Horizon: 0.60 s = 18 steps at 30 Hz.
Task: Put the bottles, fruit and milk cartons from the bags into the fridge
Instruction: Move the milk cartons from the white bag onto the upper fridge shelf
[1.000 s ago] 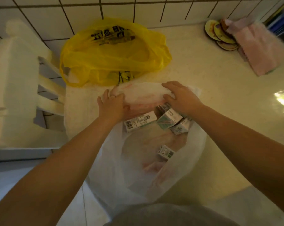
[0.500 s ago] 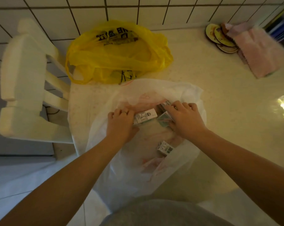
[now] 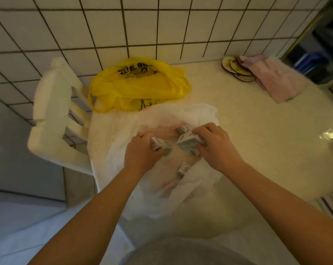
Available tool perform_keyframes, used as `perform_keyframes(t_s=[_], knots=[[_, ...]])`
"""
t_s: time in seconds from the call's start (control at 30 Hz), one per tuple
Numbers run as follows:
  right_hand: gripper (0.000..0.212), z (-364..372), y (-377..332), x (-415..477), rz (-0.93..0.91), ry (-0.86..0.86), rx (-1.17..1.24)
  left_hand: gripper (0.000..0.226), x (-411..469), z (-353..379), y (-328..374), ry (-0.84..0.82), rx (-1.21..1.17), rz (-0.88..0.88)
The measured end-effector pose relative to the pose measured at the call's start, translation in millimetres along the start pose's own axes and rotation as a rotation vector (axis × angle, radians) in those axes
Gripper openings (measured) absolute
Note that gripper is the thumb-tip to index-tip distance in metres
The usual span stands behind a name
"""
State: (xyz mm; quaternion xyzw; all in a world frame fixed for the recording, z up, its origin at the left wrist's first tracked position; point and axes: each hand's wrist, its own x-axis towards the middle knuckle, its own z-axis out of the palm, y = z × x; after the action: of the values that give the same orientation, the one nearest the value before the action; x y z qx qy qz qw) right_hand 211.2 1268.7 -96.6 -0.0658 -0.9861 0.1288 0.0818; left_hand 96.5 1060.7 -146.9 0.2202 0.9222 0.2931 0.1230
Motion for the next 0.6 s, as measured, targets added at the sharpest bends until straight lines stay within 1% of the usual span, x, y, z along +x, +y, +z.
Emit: perform_keyframes(t_s=[0.03,0.1,0.23,0.33,0.4,0.47,0.53,0.6], knots=[[0.039,-8.7,-3.8,-8.0,0.024,0.020,0.057,0.034,-10.5,-4.9,5.1,0.004,-0.119,-0.022],[0.035,-24.6,-11.8,-25.5,0.117,0.058,0.177,0.028,-32.0,-12.3,13.8,0.045,-0.280,-0.037],[0.030,-39.3,-22.9,-69.0,0.393,0.131,0.508,0.019,-78.0,-25.0,28.7,0.168,-0.522,-0.064],[0.027,-45.5,-33.6,-107.8,0.528,0.194,0.760,0.016,-112.4,-28.7,34.5,0.217,-0.777,-0.158],[0.026,-50.3,-42.2,-135.5,0.593,0.235,0.942,0.018,-136.9,-29.1,34.1,0.221,-0.950,-0.254],[0.026,-53.7,-51.9,-164.3,0.646,0.254,1.121,0.027,-163.7,-27.7,32.7,0.208,-1.105,-0.341],[0.026,-54.9,-61.1,-187.4,0.700,0.269,1.257,0.035,-189.4,-26.3,31.7,0.189,-1.210,-0.396],[0.026,-57.4,-73.2,-216.4,0.738,0.280,1.355,0.038,-225.6,-25.0,33.7,0.152,-1.268,-0.431]])
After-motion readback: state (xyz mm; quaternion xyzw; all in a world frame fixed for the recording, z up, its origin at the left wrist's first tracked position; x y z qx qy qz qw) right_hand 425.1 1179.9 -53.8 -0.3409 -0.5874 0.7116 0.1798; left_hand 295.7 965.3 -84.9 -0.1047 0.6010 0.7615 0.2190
